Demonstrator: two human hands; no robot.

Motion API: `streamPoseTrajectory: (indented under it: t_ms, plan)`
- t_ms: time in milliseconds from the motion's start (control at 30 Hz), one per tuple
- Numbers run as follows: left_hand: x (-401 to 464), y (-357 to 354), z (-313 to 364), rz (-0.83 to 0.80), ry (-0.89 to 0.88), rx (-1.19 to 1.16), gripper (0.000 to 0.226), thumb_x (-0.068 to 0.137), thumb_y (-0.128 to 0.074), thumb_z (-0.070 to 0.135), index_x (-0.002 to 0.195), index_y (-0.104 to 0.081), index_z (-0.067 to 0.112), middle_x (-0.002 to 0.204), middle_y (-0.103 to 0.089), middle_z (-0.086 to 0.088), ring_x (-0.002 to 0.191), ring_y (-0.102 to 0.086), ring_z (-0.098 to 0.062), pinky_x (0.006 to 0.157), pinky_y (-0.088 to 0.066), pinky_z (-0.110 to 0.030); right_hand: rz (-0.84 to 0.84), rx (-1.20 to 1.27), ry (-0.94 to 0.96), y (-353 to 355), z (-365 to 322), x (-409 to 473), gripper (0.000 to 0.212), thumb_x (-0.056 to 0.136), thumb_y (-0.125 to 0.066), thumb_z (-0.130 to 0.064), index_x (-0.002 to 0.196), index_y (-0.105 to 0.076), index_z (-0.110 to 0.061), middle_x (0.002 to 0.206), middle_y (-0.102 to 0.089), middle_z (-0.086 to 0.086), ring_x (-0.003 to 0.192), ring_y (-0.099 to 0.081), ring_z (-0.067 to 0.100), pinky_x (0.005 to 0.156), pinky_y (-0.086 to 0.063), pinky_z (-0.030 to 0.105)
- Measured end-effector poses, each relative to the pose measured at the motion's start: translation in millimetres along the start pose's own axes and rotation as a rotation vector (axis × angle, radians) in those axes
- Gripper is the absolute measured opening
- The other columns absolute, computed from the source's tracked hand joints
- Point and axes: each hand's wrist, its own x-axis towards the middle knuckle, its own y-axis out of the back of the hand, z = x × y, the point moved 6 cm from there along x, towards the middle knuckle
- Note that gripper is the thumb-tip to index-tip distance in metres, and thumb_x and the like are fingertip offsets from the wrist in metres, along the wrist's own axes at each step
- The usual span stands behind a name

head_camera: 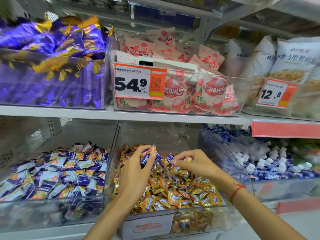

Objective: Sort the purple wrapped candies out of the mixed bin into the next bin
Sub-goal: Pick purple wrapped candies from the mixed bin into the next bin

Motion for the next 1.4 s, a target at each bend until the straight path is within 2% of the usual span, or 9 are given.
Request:
streamPoseTrajectory:
  t_ms: [233,400,567,700,800,1033,1167,1267,1400]
  plan:
    - [-45,41,55,-0.149,-0.131,-0.141,0.02,0.084,-0.053,0.051,0.102,-0.061,0.045,0.087,-0.066,0.026,0.054,-0.057,-0.001,0.054,-0.046,-0.019,0.094,0.105,0.127,-7,-40,-33,0.01,0.084,-0.071,-0.035,0.088,-0.075,-0.027,0.086,-0.072,-0.011,0.085,-0.065,0.001,0.077,-0.049,0.019]
    - [-63,147,31,0.208,-0.107,0.036,0.016,0.079,-0.059,0.059,0.095,-0.058,0.056,0.083,-0.068,0.023,0.071,-0.066,-0.014,0.068,-0.054,-0.036,0.093,0.177,0.353,-57,-111,-25,0.0,0.083,-0.073,-0.026,0.083,-0.073,-0.026,0.083,-0.071,-0.015,0.081,-0.063,-0.004,0.074,-0.044,0.007]
    - [-34,200,2,0.411,-0.048,0.438,0.009,0.09,-0.056,0.045,0.098,-0.054,0.049,0.08,-0.068,0.01,0.068,-0.06,-0.016,0.058,-0.042,-0.029,0.07,-0.121,0.523,-138,-168,8,0.013,0.088,-0.068,-0.034,0.097,-0.069,-0.025,0.101,-0.067,-0.011,0.1,-0.059,0.007,0.087,-0.047,0.031]
    - [-6,198,-48,0.022,0.167,0.41,0.046,0.082,-0.051,0.06,0.126,-0.046,0.046,0.128,-0.058,0.008,0.117,-0.057,-0.019,0.088,-0.047,-0.039,-0.061,-0.533,0.469,-177,-165,27,0.038,0.096,-0.052,-0.038,0.131,-0.051,-0.025,0.131,-0.052,0.004,0.126,-0.041,0.025,0.106,-0.028,0.044]
    - [-11,184,-66,-0.134,0.202,0.406,0.061,0.077,-0.045,0.062,0.136,-0.04,0.043,0.154,-0.033,0.009,0.14,-0.033,-0.014,0.112,-0.034,-0.041,-0.079,-0.474,0.469,-167,-150,16,0.038,0.101,-0.041,-0.038,0.137,-0.048,-0.029,0.14,-0.046,-0.001,0.132,-0.033,0.02,0.112,-0.019,0.043]
    - [-22,143,12,0.205,-0.159,0.265,0.017,0.095,-0.054,0.028,0.103,-0.061,0.042,0.105,-0.059,0.034,0.102,-0.053,0.01,0.08,-0.04,-0.011,0.054,-0.378,0.559,-92,-92,-37,0.026,0.1,-0.044,-0.039,0.119,-0.06,-0.033,0.119,-0.054,-0.022,0.116,-0.04,-0.008,0.097,-0.032,0.011]
    - [-15,51,34,-0.122,-0.297,0.391,0.024,0.1,-0.044,0.032,0.119,-0.054,0.042,0.118,-0.054,0.031,0.112,-0.045,0.012,0.088,-0.035,-0.006,0.143,-0.687,0.464,-51,-44,-23,0.02,0.096,-0.051,-0.033,0.107,-0.067,-0.031,0.107,-0.062,-0.017,0.104,-0.051,0.005,0.082,-0.043,0.021]
    - [-7,-4,6,-0.388,-0.23,0.596,0.042,0.104,-0.033,0.03,0.146,-0.033,0.032,0.152,-0.032,0.016,0.139,-0.025,-0.003,0.111,-0.023,-0.02,0.05,-0.738,0.225,-26,2,16,0.025,0.096,-0.049,-0.027,0.113,-0.066,-0.031,0.117,-0.064,-0.01,0.112,-0.055,0.012,0.088,-0.045,0.029]
    - [-10,-22,-30,-0.528,-0.162,0.937,0.05,0.106,-0.02,0.036,0.154,-0.014,0.022,0.161,-0.014,0.004,0.148,-0.007,-0.015,0.121,-0.002,-0.032,-0.102,-0.634,0.108,-28,35,63,0.038,0.098,-0.043,-0.03,0.135,-0.053,-0.033,0.137,-0.056,-0.002,0.126,-0.052,0.022,0.103,-0.043,0.036]
